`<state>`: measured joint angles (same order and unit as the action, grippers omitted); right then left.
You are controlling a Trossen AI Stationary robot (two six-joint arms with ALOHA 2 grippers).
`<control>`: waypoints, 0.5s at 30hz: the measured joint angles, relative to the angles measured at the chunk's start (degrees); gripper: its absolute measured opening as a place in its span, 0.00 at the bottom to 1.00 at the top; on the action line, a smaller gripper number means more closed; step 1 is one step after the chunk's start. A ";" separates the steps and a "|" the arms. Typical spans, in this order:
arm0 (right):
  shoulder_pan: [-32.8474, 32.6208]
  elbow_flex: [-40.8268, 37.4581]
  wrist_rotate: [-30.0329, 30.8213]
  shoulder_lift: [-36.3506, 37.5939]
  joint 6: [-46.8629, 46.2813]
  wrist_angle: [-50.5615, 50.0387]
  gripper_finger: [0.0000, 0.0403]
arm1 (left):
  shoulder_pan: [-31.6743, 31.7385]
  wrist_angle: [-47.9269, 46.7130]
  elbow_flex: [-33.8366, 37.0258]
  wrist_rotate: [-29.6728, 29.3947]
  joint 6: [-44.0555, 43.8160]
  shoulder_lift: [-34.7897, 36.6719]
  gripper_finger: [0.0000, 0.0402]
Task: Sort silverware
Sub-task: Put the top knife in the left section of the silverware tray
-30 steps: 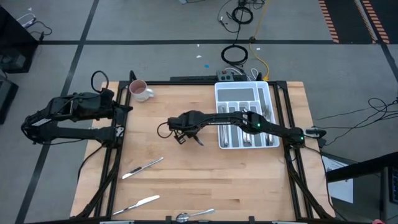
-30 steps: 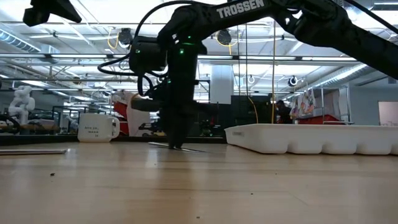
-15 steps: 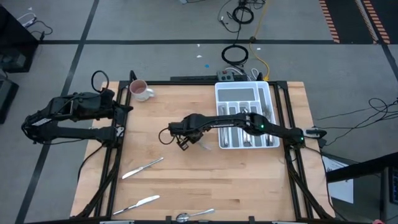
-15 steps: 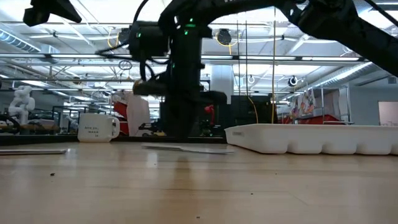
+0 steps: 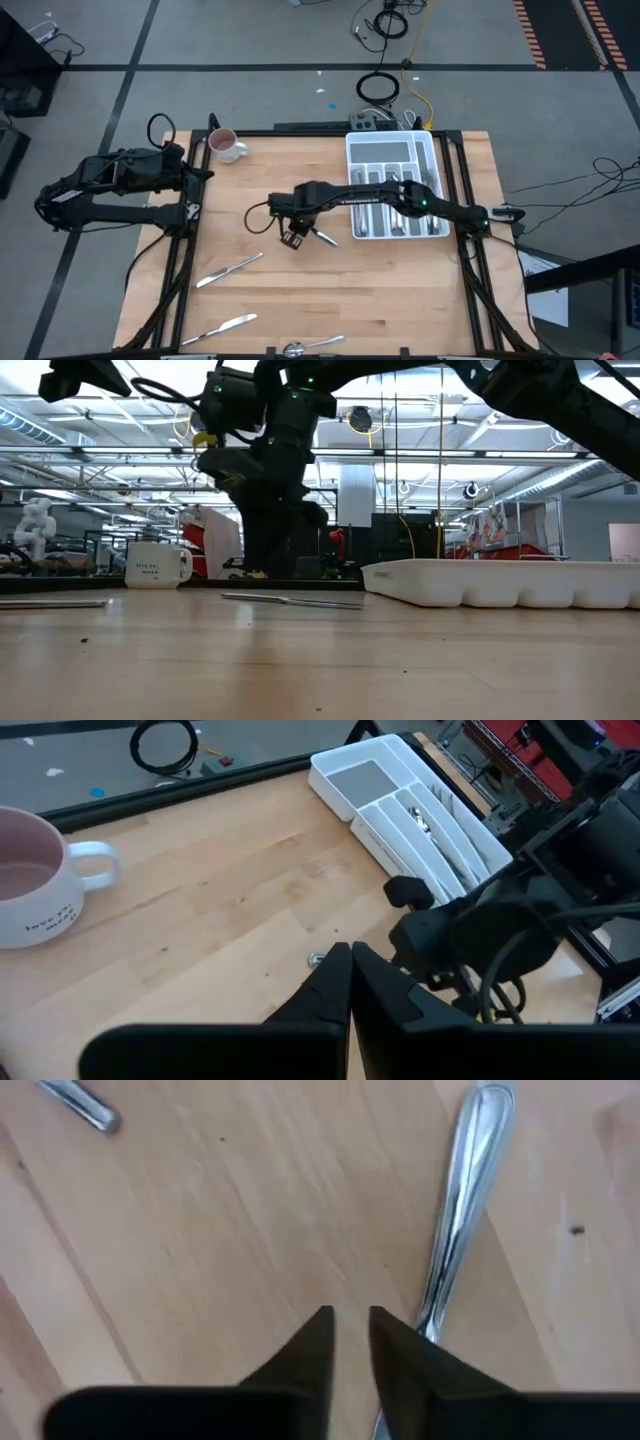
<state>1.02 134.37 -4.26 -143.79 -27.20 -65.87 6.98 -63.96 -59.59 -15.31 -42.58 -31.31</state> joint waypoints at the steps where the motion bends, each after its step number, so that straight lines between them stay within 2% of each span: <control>1: 0.01 0.00 0.41 0.00 0.33 -0.06 0.19 | 0.02 0.00 0.00 0.00 0.01 0.00 0.03; 6: 0.92 0.00 1.37 0.00 6.80 -3.38 0.41 | 0.00 0.00 0.00 0.00 0.01 0.00 0.03; 9: 0.65 0.02 5.31 0.00 10.53 -3.76 0.52 | 0.00 0.00 0.00 0.00 0.01 0.00 0.03; 12: 0.25 0.02 8.34 0.00 10.64 -3.27 0.59 | 0.02 0.00 0.00 0.00 -0.01 0.00 0.03; 15: 0.35 0.02 8.97 -0.31 9.19 -1.55 0.62 | 0.00 0.00 0.00 0.00 -0.03 0.00 0.03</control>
<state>1.37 134.39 4.71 -144.10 -18.01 -67.42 6.98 -63.96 -59.59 -15.31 -42.61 -31.31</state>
